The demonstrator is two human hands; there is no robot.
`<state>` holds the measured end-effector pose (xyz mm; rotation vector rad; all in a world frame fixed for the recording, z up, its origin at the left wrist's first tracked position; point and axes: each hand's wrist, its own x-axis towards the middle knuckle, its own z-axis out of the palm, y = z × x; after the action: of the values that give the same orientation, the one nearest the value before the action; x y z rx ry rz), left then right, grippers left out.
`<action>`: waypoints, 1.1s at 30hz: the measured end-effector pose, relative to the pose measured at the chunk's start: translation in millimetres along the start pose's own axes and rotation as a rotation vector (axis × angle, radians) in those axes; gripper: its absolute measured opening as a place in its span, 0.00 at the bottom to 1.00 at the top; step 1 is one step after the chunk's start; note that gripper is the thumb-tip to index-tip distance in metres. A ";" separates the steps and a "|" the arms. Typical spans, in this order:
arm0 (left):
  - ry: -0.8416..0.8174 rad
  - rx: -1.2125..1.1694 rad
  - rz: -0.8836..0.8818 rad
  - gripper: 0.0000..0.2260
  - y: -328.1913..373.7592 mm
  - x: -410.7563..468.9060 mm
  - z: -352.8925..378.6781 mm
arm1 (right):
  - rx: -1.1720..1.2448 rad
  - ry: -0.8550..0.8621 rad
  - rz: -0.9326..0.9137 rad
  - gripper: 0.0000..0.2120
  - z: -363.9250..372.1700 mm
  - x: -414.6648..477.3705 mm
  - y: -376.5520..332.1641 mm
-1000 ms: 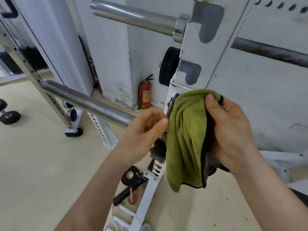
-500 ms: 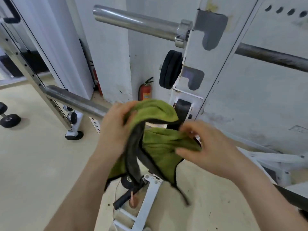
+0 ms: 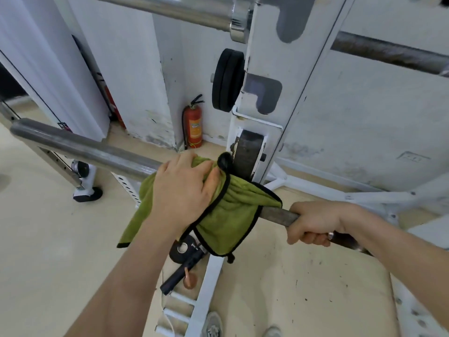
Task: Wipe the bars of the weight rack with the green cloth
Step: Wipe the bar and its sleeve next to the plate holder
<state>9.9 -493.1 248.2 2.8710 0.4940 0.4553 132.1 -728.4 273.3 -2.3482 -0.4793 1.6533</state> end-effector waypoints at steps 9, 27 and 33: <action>0.137 0.107 -0.043 0.18 11.8 5.9 -9.0 | -0.701 0.851 -0.041 0.09 61.0 -2.0 4.5; 0.252 -0.105 -0.400 0.23 -99.4 32.0 -30.0 | -0.545 0.701 -0.057 0.07 45.9 -13.1 -0.6; 0.217 -0.576 -0.011 0.13 -0.6 -19.7 -5.1 | -0.780 0.896 -0.311 0.15 66.0 -24.2 -64.7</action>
<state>-9.7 -498.7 247.5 2.2773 0.3397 0.7688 53.8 -678.4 295.8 -2.9511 -1.3251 0.1538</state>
